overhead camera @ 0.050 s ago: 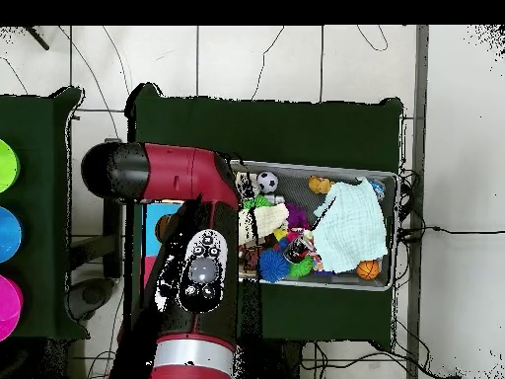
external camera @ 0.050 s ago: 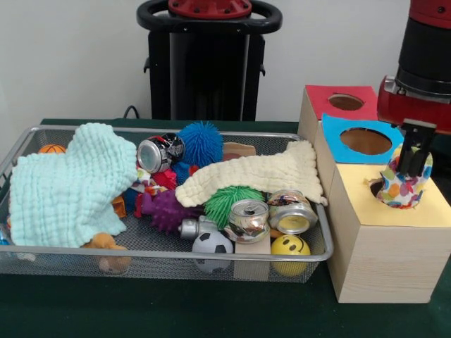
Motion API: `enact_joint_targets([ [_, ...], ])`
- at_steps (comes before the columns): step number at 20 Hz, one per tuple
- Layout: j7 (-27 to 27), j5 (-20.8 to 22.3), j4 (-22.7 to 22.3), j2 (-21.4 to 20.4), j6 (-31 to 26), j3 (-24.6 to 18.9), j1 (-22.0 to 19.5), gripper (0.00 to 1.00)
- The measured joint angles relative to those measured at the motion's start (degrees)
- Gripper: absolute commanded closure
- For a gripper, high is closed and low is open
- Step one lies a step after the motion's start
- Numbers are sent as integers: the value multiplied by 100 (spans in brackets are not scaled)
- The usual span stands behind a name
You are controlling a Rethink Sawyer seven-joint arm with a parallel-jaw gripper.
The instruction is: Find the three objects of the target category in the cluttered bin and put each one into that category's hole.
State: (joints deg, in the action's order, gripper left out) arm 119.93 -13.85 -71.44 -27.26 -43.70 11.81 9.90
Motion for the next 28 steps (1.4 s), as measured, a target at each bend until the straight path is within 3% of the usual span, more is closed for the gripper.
enact_joint_targets([
  [11, 0, 21, 0, 161, 523, 36, 17, 100],
  [28, 0, 89, 1, 327, 535, 200, 145, 100],
])
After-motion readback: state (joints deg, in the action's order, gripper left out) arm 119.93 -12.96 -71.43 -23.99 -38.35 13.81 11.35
